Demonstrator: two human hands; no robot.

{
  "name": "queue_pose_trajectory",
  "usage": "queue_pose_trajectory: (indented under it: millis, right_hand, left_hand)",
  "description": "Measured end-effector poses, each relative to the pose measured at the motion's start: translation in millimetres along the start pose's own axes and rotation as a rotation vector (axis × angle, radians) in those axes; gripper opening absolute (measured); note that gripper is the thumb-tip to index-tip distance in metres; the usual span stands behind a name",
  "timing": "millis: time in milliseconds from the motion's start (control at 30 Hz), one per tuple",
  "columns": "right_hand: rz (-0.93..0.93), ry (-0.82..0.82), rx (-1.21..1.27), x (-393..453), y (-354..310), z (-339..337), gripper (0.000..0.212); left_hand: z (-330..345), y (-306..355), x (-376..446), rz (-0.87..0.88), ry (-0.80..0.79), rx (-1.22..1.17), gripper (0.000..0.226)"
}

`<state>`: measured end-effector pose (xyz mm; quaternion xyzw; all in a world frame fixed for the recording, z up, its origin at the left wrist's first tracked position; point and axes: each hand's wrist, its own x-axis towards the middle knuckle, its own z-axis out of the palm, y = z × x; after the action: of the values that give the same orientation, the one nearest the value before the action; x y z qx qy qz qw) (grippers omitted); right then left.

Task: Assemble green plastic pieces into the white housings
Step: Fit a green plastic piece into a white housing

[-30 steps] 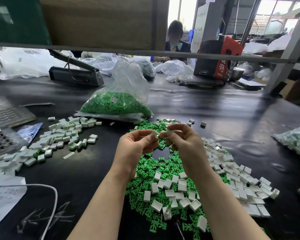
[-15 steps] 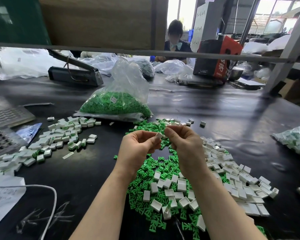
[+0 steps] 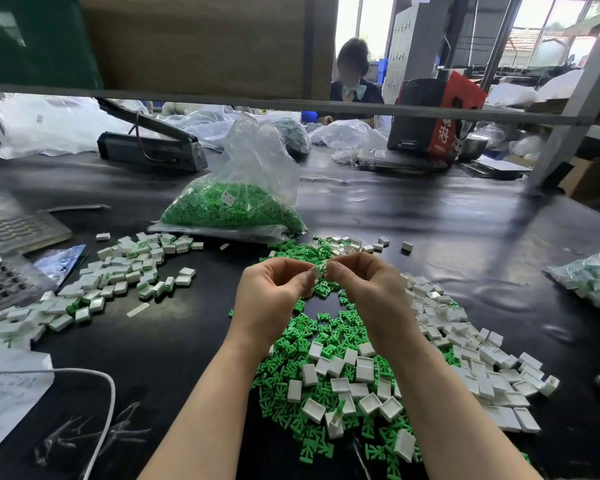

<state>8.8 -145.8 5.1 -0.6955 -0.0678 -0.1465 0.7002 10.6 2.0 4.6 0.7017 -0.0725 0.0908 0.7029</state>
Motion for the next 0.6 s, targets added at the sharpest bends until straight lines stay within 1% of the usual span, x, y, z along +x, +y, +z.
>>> queue_pose_trajectory:
  millis: [100,200,267,333,400,600]
  right_hand:
    - [0.004,-0.071,-0.172,1,2,-4,0.006]
    - [0.019,-0.217,-0.390,1,5,-7,0.017]
    - [0.016,-0.285,-0.479,1,6,-9,0.027]
    - [0.017,-0.322,-0.478,1,6,-10,0.030]
    - [0.022,-0.357,-0.464,1,5,-13,0.030]
    - [0.016,-0.429,-0.472,0,4,-16,0.028]
  left_hand:
    - [-1,-1,0,0.018,-0.014,0.065,0.004]
    - [-1,-1,0,0.022,-0.042,0.125,0.005]
    - [-1,-2,0,0.021,-0.069,0.169,0.004]
    - [-2,-3,0,0.015,-0.104,0.197,0.003]
    - [-3,-3,1,0.006,-0.137,0.204,0.003]
    - [-7,-6,2,-0.017,-0.167,0.179,0.004]
